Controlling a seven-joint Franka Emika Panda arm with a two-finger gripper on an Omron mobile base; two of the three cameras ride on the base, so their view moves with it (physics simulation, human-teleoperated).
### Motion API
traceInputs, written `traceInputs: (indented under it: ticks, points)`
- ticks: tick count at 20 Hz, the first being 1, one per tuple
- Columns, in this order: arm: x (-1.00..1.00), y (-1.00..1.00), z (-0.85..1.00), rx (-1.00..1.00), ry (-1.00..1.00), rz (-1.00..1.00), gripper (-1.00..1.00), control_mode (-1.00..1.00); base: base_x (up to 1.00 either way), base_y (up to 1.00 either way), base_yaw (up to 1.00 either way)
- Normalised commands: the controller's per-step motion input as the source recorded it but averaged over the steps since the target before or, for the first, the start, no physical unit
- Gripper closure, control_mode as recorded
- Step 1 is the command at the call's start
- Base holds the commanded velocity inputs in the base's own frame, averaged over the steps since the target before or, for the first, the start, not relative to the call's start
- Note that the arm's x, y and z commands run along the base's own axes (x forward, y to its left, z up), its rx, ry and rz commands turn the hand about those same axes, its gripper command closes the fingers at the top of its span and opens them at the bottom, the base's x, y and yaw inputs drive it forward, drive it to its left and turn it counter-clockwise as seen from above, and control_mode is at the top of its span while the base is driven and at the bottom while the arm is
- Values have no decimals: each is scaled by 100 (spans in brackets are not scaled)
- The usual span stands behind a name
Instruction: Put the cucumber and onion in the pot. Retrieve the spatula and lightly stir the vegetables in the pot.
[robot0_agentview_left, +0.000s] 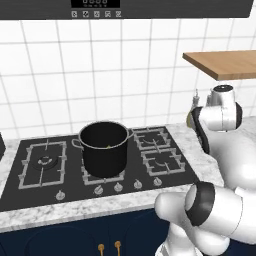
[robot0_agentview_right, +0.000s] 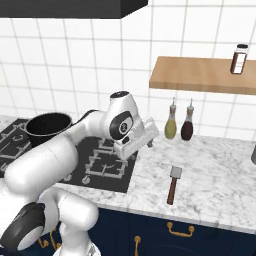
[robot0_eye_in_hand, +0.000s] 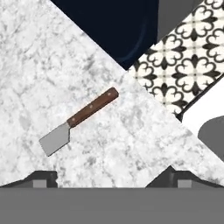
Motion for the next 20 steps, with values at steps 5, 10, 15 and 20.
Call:
traceInputs:
  ticks: [5,10,15,20]
  points:
    - [-43,-61,-13,15,-8,-52,-100,-100,0,0,0]
    - [-42,-35,-17,10,-14,-46,-100,-100,0,0,0]
    - [-3,-5,-45,2,-13,-35,-100,-100,0,0,0]
    - [4,0,-65,3,-3,-28,-100,-100,0,0,0]
